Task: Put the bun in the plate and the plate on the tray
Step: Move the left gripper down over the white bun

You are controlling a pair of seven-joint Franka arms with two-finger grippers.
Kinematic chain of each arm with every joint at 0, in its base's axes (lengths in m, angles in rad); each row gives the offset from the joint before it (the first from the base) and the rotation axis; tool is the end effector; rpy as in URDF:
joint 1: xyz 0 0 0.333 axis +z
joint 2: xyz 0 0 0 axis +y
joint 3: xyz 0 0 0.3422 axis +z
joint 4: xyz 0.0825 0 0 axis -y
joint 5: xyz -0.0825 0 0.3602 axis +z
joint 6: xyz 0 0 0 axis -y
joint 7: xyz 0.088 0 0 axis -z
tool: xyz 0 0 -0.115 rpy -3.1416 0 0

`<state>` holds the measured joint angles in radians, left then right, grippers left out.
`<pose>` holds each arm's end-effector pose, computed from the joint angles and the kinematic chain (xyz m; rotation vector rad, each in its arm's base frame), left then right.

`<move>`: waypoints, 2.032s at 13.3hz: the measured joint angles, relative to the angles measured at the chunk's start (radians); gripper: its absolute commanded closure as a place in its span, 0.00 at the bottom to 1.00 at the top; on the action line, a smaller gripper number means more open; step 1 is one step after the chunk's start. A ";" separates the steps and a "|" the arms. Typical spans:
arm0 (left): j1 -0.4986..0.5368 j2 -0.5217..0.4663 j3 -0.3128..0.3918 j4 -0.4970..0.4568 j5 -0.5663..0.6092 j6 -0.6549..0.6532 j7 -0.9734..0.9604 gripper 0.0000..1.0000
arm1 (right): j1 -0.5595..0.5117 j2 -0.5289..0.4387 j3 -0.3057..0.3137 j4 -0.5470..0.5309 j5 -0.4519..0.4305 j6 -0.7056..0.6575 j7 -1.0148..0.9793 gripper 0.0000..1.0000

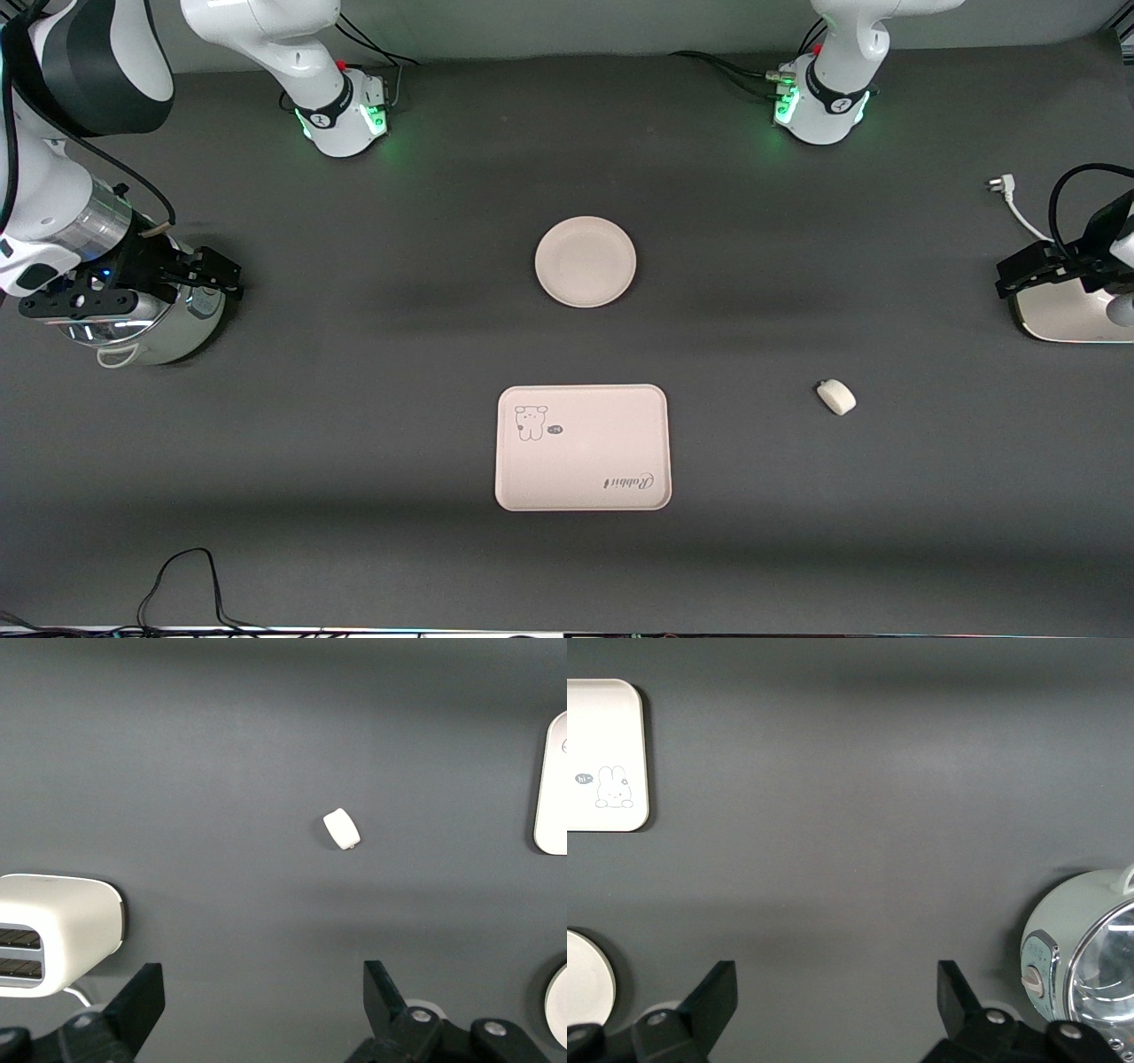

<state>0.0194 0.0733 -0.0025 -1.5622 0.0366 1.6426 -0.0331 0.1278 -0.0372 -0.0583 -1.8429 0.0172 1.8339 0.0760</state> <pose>0.5608 0.0135 0.6130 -3.1044 -0.0738 -0.0115 0.5291 0.0379 0.5619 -3.1204 0.0167 -0.0416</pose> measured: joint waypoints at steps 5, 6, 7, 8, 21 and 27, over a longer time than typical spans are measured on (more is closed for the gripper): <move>0.001 0.002 -0.009 0.002 -0.001 0.000 0.017 0.00 | -0.001 0.006 0.003 0.000 0.001 0.000 0.011 0.00; 0.001 0.002 -0.009 0.002 -0.001 0.001 0.019 0.00 | -0.001 0.010 0.020 0.000 0.001 0.003 0.036 0.00; 0.001 0.002 -0.009 0.002 0.000 0.001 0.022 0.00 | -0.001 0.016 0.052 0.000 0.001 0.011 0.069 0.00; 0.001 0.002 -0.008 0.002 0.000 0.001 0.026 0.00 | 0.002 0.022 0.082 0.000 0.001 0.017 0.102 0.00; 0.013 0.204 -0.003 -0.009 -0.009 0.169 0.068 0.00 | 0.015 0.089 0.196 -0.032 0.001 0.107 0.225 0.00; 0.006 0.431 -0.012 -0.014 -0.079 0.354 -0.085 0.00 | 0.008 0.082 0.195 -0.046 0.001 0.093 0.233 0.00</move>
<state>0.0256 0.5044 -0.0144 -1.5766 -0.0420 1.9969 -0.1178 0.1362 0.0449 0.1366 -1.8888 0.0185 1.9268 0.3087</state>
